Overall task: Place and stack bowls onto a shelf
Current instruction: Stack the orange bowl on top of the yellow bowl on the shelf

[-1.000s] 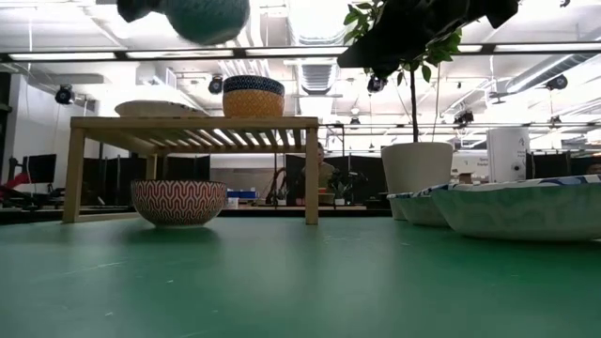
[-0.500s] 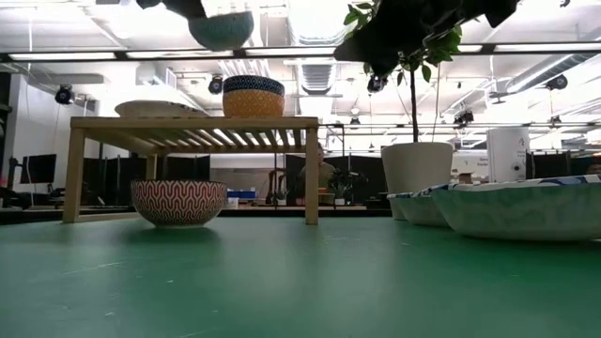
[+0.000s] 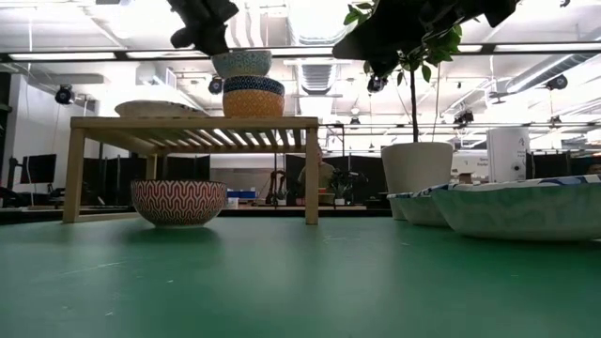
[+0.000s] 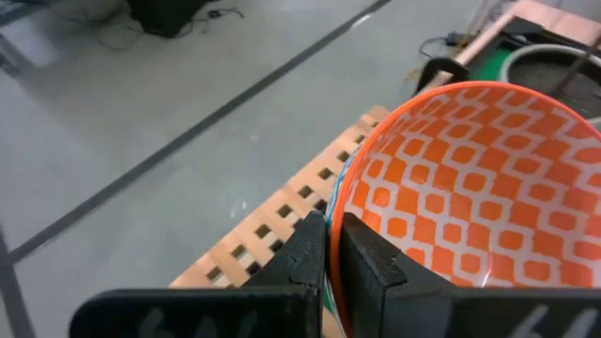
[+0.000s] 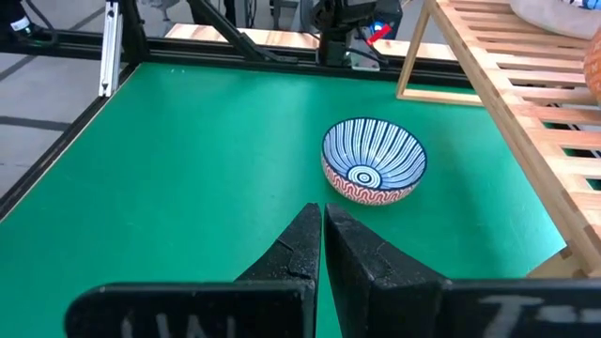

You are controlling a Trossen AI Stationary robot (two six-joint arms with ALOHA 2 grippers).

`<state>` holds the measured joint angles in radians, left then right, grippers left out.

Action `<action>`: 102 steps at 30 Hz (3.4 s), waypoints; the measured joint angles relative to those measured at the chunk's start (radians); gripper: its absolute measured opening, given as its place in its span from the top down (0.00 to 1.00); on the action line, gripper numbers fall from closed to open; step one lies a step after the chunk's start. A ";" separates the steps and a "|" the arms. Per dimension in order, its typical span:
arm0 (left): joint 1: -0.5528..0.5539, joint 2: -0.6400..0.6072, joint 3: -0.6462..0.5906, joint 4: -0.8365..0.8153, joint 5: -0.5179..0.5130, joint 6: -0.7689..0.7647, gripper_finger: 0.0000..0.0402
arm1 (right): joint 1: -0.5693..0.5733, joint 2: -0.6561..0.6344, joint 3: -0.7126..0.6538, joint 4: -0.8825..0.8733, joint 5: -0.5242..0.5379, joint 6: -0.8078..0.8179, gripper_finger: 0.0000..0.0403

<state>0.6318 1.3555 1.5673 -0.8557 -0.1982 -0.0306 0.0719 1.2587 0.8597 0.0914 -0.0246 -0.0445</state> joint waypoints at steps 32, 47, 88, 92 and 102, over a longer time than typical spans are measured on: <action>-0.003 0.061 0.001 -0.016 0.114 -0.015 0.97 | 0.000 0.000 0.000 -0.004 0.002 0.009 0.98; -0.003 0.060 -0.005 -0.027 0.114 -0.034 0.83 | 0.000 0.000 0.000 -0.003 0.002 0.022 0.98; -0.015 -0.124 -0.292 0.066 0.202 0.267 1.00 | 0.000 0.000 0.000 0.017 0.144 0.074 0.98; -0.015 -0.129 -0.293 0.069 0.211 0.249 1.00 | 0.000 0.000 0.000 0.050 0.203 0.058 0.98; -0.018 -0.212 -0.300 0.116 0.216 0.246 1.00 | -0.026 0.008 0.062 0.123 0.303 0.001 0.98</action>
<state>0.6140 1.1440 1.2674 -0.7400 0.0181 0.2156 0.0462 1.2669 0.9214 0.2145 0.2782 -0.0436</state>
